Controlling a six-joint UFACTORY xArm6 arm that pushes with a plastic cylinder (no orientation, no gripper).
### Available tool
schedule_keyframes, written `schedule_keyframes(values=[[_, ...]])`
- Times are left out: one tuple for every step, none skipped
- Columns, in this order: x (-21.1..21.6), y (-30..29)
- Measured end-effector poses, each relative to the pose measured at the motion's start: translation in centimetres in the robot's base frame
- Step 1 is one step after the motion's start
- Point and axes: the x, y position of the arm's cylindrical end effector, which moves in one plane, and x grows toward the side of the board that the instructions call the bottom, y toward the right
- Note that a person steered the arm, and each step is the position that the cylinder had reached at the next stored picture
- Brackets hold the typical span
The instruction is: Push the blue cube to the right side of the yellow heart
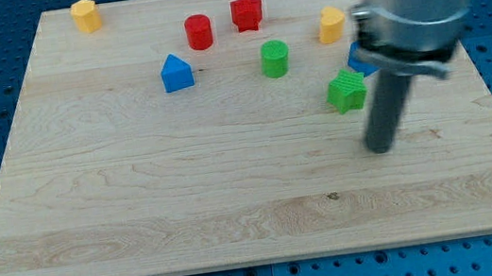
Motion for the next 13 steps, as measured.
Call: schedule_keyframes(values=[[-1.0, 6.7], [-1.5, 7.0], [-6.3, 7.0], [-8.2, 6.6], [-7.8, 4.1], [-8.3, 1.1], [-10.0, -0.5], [-10.5, -2.2], [-10.5, -3.4], [-11.2, -3.5], [-11.6, -3.5], [-11.7, -3.1], [-12.3, -2.9]])
